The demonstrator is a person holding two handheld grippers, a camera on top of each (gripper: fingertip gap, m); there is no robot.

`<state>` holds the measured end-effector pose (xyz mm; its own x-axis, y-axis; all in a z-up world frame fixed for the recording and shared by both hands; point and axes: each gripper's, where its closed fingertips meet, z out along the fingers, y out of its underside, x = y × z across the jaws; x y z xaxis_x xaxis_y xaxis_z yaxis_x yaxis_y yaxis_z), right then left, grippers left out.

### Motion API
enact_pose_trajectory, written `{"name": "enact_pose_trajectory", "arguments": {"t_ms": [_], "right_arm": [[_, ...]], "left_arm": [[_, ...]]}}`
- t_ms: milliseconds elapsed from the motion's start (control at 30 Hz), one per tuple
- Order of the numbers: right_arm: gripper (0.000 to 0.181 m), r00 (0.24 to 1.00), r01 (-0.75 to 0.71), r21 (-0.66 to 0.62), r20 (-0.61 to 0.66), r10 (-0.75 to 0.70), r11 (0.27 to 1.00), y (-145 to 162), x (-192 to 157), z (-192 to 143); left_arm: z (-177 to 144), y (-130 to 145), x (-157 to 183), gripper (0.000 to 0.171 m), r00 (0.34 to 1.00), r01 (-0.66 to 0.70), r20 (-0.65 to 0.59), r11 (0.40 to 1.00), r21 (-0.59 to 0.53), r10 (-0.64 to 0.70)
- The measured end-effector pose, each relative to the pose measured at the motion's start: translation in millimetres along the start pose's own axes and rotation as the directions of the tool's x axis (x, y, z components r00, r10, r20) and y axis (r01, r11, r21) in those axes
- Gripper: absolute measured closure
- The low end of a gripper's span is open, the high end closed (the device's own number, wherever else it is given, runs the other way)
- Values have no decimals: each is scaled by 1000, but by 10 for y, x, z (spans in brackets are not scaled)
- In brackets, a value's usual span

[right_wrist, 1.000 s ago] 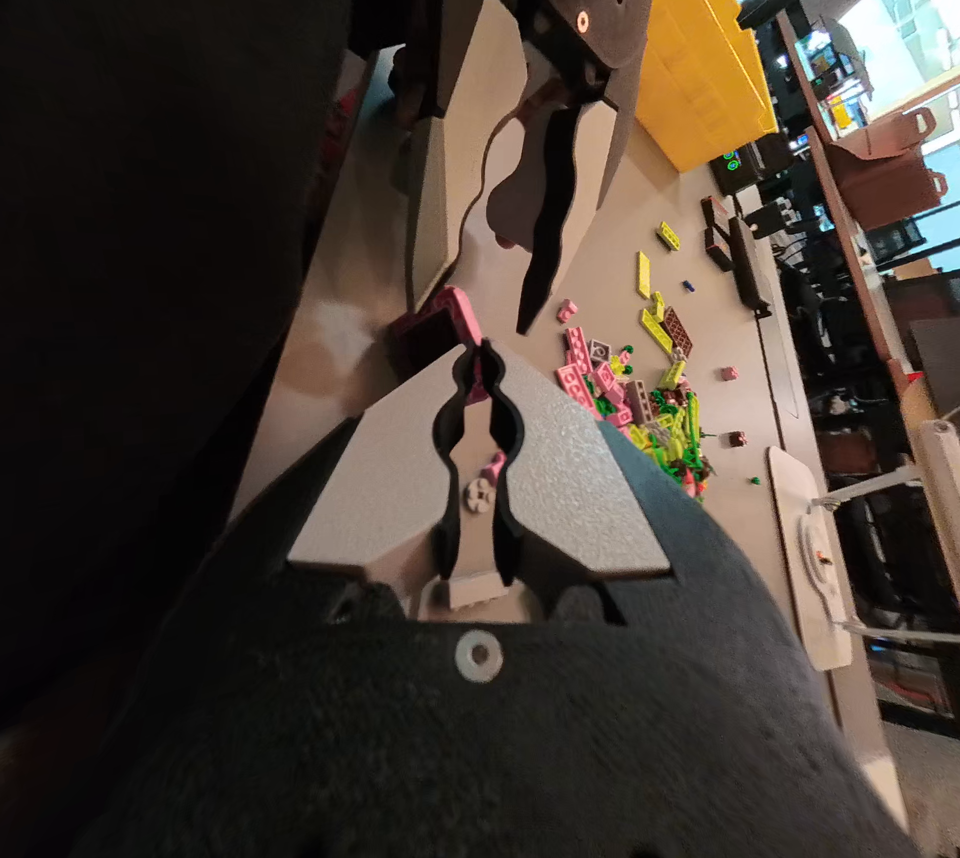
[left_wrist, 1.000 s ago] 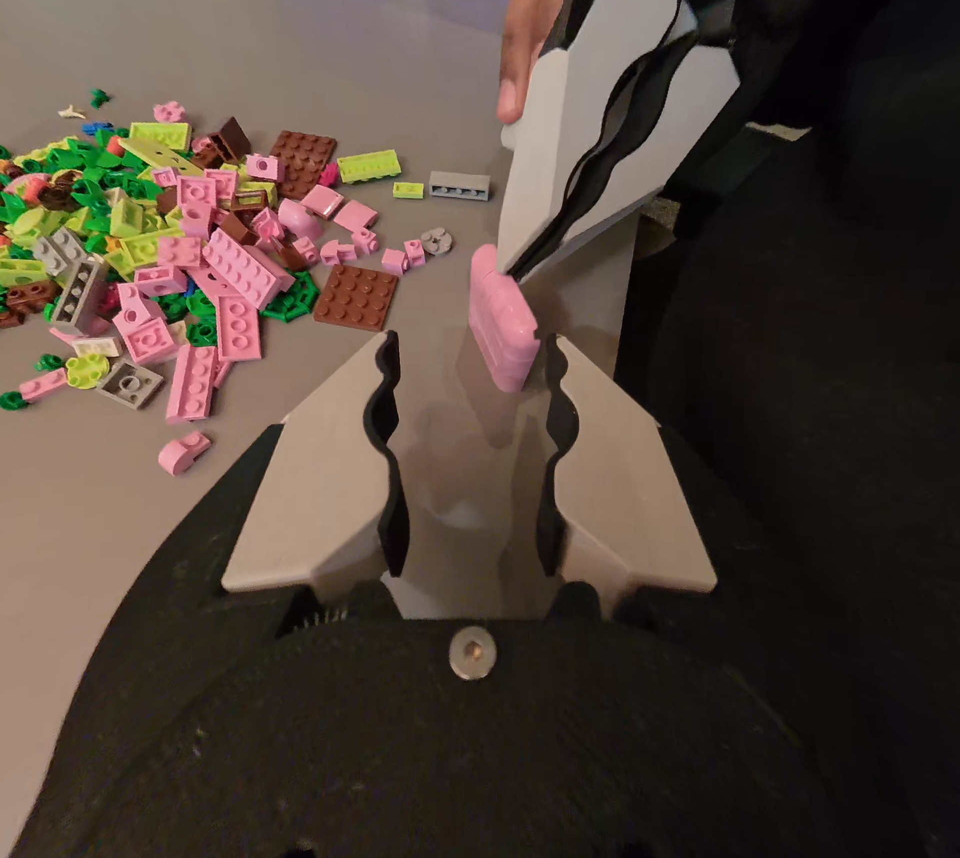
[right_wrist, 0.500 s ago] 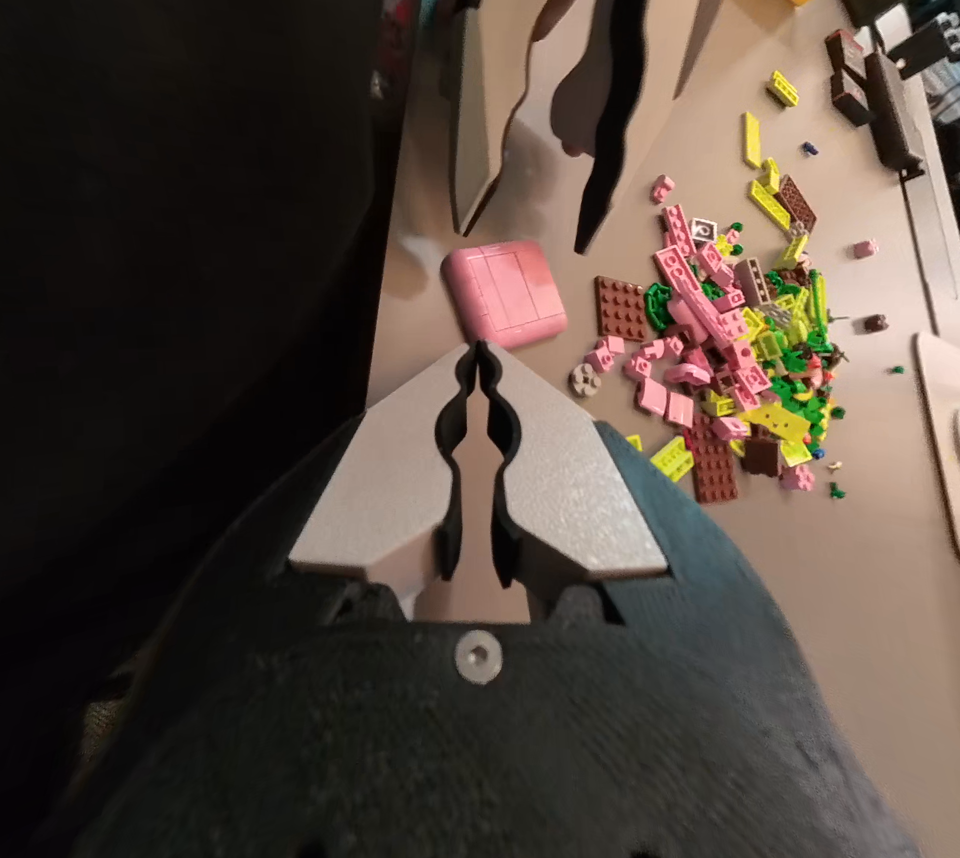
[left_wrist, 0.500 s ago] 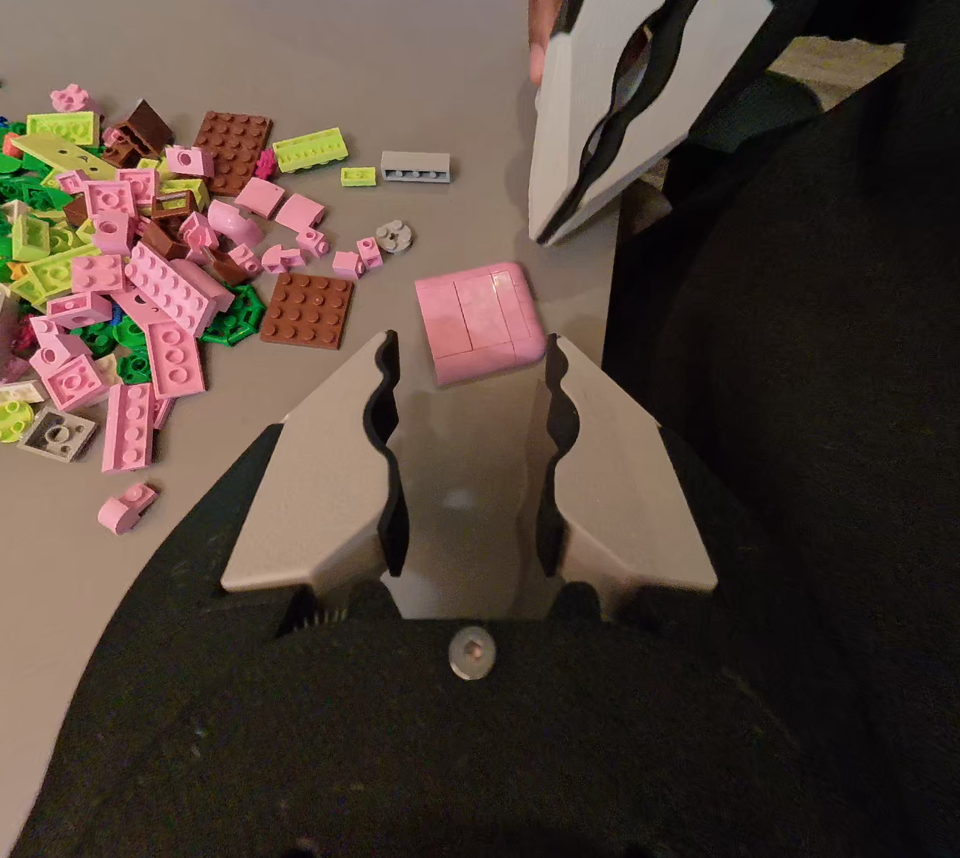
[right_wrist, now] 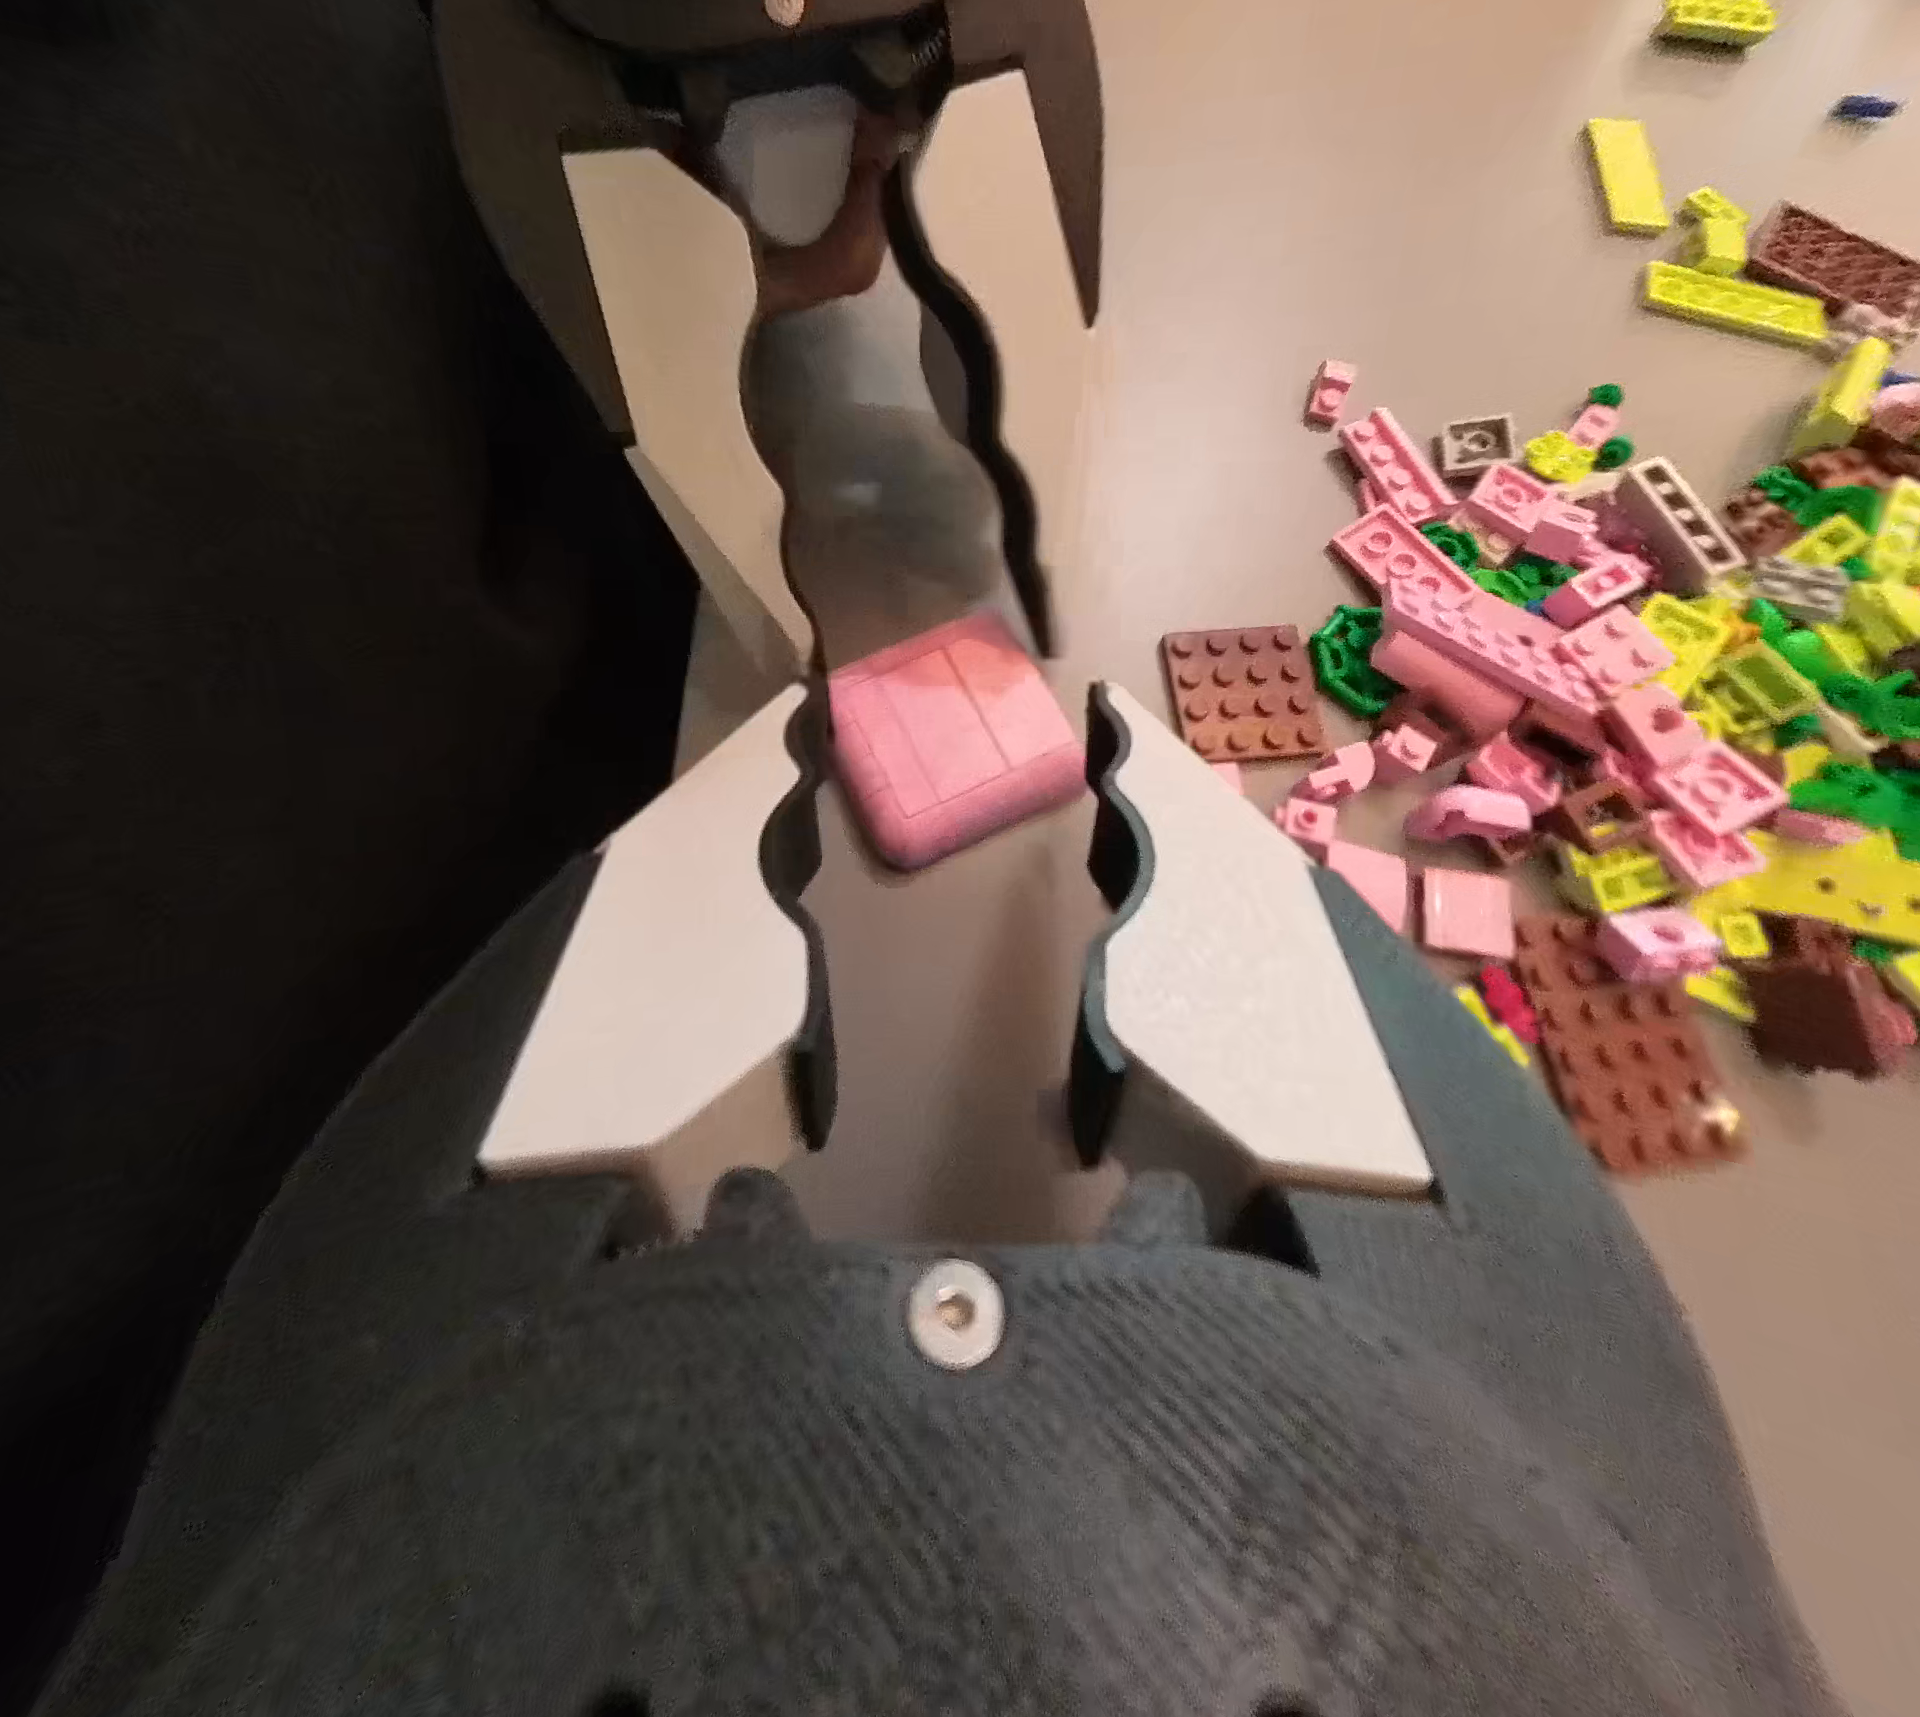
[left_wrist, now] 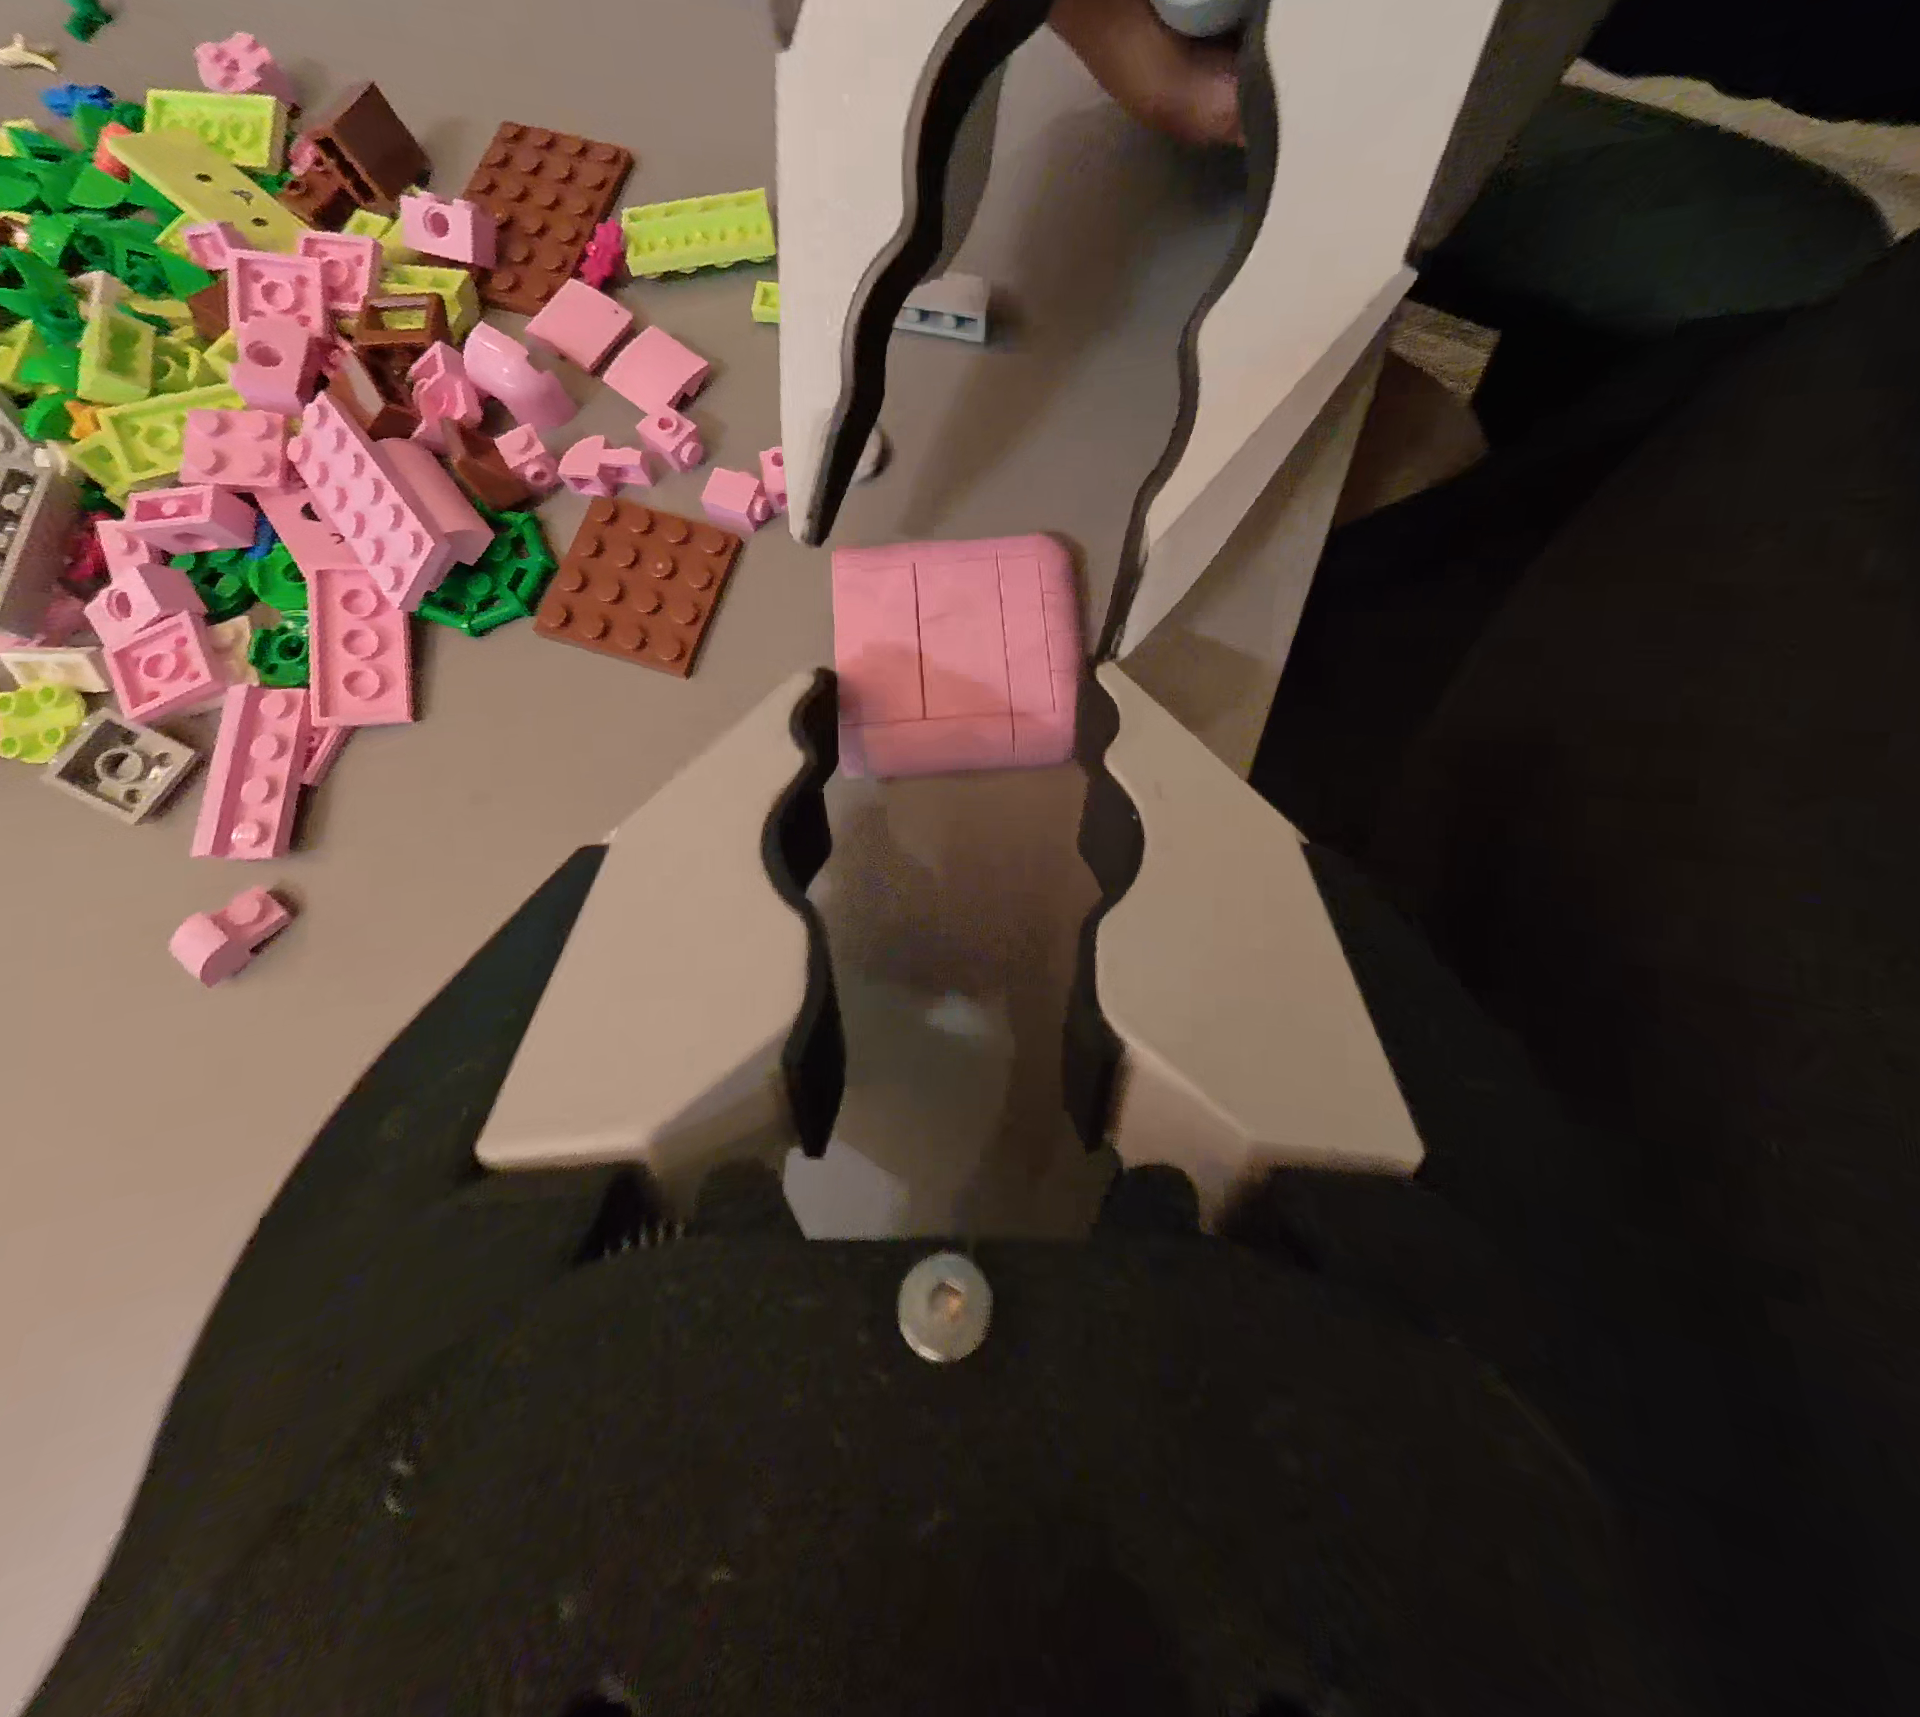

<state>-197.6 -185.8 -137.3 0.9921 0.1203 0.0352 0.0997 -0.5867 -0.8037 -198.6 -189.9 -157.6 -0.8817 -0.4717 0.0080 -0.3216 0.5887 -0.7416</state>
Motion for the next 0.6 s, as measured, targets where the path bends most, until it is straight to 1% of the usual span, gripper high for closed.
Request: {"name": "enact_pose_trajectory", "arguments": {"t_ms": [67, 133, 200, 300, 400, 467, 500, 533, 567, 600], "right_arm": [[134, 998, 22, -27, 66, -20, 999, -20, 18, 45], [133, 993, 25, -52, 118, -18, 998, -25, 54, 90], [130, 983, 11, -105, 186, 9, 994, 24, 54, 138], [133, 957, -15, -151, 284, 58, 988, 71, -16, 204], [144, 943, -31, -145, 325, 78, 989, 49, -79, 256], [148, 948, -54, -151, 302, 99, 987, 39, -53, 269], [153, 952, -72, -148, 284, 112, 986, 26, -32, 273], [174, 957, -91, -131, 264, 123, 987, -1, -6, 275], [181, 961, -94, -115, 248, 120, 989, -12, 5, 283], [181, 953, -87, -144, 277, 124, 986, 41, -81, 306]], "left_arm": [[-20, 15, -41, 128, 1000, 3, 12, 1000, 2, -3], [-48, 43, -33, 128, 1000, -5, -17, 1000, 1, 5], [-76, 71, -13, 127, 998, -30, -48, 1000, -1, 30], [-108, 103, 14, 127, 993, -80, -86, 997, 0, 80], [-125, 127, 20, 127, 990, -87, -115, 996, -3, 86], [-127, 127, 10, 128, 990, -64, -126, 998, -5, 63], [-131, 116, -26, 143, 993, -46, -111, 999, 1, 46], [-131, 99, -124, 171, 998, -28, -60, 1000, 10, 29], [-112, 179, -251, 171, 999, -34, 15, 999, -39, 35], [-125, 171, -292, 171, 995, -85, 46, 996, -29, 86]]}}
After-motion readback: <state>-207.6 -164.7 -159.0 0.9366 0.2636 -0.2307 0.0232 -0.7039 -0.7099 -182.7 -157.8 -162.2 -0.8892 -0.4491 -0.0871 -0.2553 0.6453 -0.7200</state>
